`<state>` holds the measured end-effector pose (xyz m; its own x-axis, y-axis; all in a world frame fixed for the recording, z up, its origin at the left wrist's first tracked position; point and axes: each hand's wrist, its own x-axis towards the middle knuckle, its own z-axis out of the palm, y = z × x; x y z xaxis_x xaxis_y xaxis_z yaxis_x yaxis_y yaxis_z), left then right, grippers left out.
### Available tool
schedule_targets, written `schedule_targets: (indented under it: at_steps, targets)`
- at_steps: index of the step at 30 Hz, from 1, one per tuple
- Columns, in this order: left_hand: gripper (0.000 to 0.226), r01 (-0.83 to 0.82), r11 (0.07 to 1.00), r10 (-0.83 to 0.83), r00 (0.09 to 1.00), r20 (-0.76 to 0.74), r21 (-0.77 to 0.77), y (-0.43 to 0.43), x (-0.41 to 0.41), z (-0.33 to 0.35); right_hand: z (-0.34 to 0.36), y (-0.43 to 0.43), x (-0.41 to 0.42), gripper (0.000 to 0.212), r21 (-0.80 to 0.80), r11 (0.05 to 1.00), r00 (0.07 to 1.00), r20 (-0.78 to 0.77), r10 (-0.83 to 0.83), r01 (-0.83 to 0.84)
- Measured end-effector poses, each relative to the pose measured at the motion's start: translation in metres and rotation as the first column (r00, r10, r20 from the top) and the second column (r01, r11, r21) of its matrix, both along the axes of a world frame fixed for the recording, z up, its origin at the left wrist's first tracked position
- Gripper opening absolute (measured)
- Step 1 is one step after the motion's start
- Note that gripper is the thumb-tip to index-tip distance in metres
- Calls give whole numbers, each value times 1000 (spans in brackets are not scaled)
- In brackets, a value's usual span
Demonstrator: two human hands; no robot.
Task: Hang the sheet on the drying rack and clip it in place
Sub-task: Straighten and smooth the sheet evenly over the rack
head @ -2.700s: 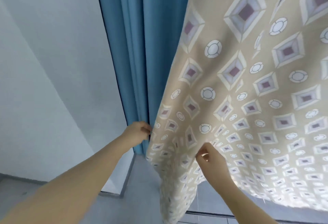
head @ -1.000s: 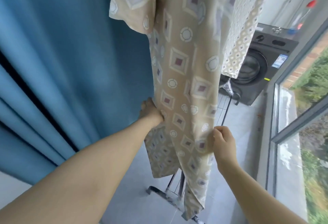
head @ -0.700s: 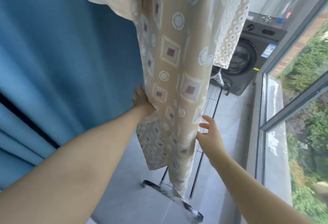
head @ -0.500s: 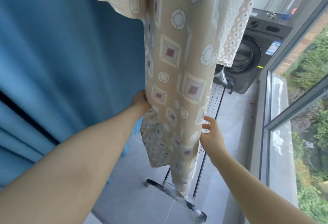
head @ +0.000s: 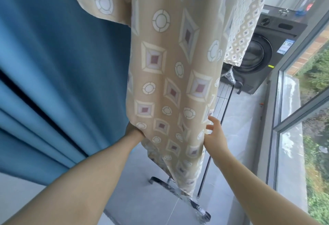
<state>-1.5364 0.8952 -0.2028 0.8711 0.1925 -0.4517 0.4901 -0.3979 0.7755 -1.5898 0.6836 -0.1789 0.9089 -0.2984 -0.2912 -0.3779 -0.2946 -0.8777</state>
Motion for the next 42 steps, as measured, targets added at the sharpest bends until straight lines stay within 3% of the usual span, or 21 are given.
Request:
schedule_targets:
  at_steps: [3, 7, 11, 12, 14, 16, 18, 20, 22, 24, 27, 30, 33, 35, 36, 38, 39, 40, 42]
  targets:
    - [37, 12, 989, -3, 998, -59, 146, 6, -10, -9, -1, 2, -3, 58, 3, 1000, 1000, -22, -1, 1]
    - [9, 62, 961, -70, 997, 19, 268, 4, -21, -26, -1, 3, -8, 58, -13, 1000, 999, -32, 18, -18]
    - [19, 239, 868, -207, 971, -120, 436, -1, -33, -29, 1, 3, -13, 55, -10, 1000, 1000, -12, 19, -19]
    - [16, 245, 867, -226, 969, -96, 435, -2, -34, -26, 3, 3, -13, 53, 1, 1000, 1000, 6, 9, -9]
    - [10, 181, 928, -201, 979, 28, 326, -5, -37, -17, 7, 3, -15, 44, 35, 999, 998, 53, -18, 16]
    - [29, -26, 1000, 23, 978, 209, 10, -6, -40, -10, 12, 5, -15, 33, 68, 997, 994, 102, -43, 36]
    - [30, -231, 936, 310, 897, 315, -265, -11, -50, 5, 18, 8, -15, 24, 84, 996, 987, 149, -52, 40]
    - [11, -339, 807, 532, 773, 345, -484, -16, -59, 27, 25, 11, -16, 20, 83, 996, 982, 183, -47, 32]
    - [21, -282, 717, 564, 772, 293, -637, -18, -63, 49, 31, 14, -18, 18, 94, 995, 977, 212, -38, 18]
    - [36, -99, 749, 394, 862, 320, -655, -19, -64, 63, 36, 18, -21, 17, 103, 995, 973, 229, -29, 5]
    - [37, 86, 800, 163, 921, 354, -593, -25, -59, 77, 40, 22, -25, 18, 105, 994, 972, 237, -1, -25]
    - [21, 92, 796, 133, 938, 320, -598, -31, -52, 92, 44, 25, -28, 20, 120, 991, 970, 243, 20, -50]
    - [8, -6, 847, 221, 913, 342, -531, -30, -43, 103, 48, 26, -30, 19, 115, 991, 968, 249, 33, -63]
    - [17, -119, 828, 383, 834, 397, -548, -20, -38, 108, 50, 24, -31, 18, 117, 991, 967, 253, 38, -69]
    - [19, -252, 783, 539, 731, 418, -569, -13, -36, 112, 51, 24, -32, 17, 117, 990, 966, 255, 43, -75]
    - [11, -498, 567, 819, 426, 384, -657, 3, -35, 119, 52, 22, -32, 16, 125, 989, 964, 260, 49, -84]
    - [10, -495, 508, 856, 383, 348, -705, 7, -36, 121, 52, 22, -32, 16, 126, 988, 964, 261, 50, -85]
    - [14, -444, 533, 823, 469, 320, -720, 6, -37, 123, 51, 22, -32, 16, 121, 989, 965, 257, 54, -87]
    - [24, -304, 748, 560, 767, 314, -590, -3, -39, 117, 50, 23, -32, 17, 112, 989, 966, 250, 65, -95]
